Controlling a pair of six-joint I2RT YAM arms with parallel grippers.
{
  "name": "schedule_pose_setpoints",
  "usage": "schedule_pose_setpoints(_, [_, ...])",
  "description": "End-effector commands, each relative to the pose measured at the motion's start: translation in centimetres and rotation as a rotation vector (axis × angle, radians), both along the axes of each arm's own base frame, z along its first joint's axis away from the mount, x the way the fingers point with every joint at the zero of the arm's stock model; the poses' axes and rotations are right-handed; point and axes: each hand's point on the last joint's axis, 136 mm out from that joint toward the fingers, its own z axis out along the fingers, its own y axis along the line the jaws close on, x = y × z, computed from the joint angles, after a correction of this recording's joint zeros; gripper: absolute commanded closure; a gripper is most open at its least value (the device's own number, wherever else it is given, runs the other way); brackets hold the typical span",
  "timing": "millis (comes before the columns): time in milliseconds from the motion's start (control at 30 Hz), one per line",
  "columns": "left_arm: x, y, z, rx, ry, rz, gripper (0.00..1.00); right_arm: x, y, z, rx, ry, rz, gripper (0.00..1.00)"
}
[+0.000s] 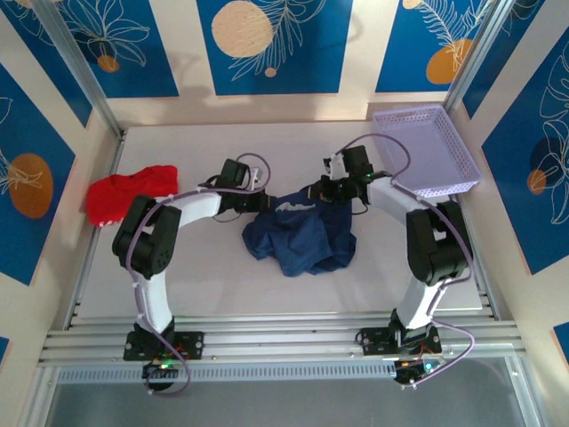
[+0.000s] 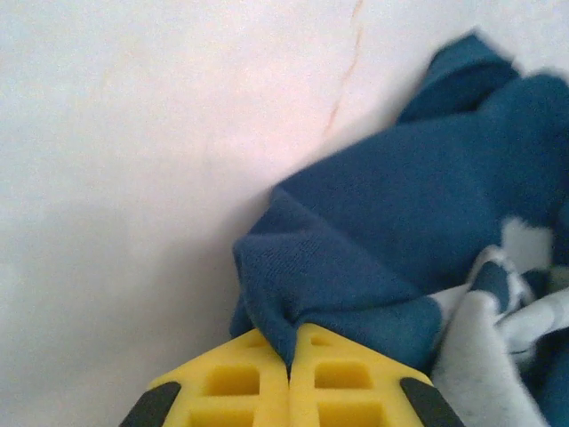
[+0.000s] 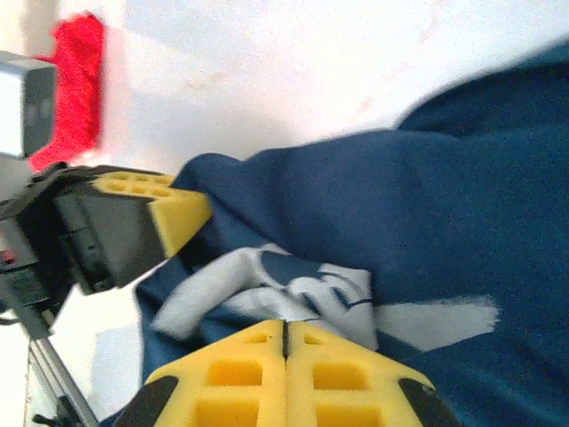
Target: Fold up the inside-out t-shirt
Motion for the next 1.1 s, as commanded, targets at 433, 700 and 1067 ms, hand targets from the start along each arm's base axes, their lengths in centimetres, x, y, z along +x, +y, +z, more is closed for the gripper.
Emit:
schedule_pose_setpoints(433, [-8.5, -1.9, 34.7, -0.396, -0.801, -0.334, 1.0, -6.3, -2.3, 22.5, 0.082, -0.664, -0.034, 1.0])
schedule_pose_setpoints(700, [-16.5, -1.6, 17.2, -0.242, -0.42, -0.452, 1.0, -5.9, -2.6, 15.4, 0.01, -0.494, -0.044, 0.82])
schedule_pose_setpoints(1067, [-15.2, 4.3, 9.6, 0.102, -0.305, -0.099, 0.37, -3.1, 2.5, 5.3, -0.052, -0.242, 0.056, 0.53])
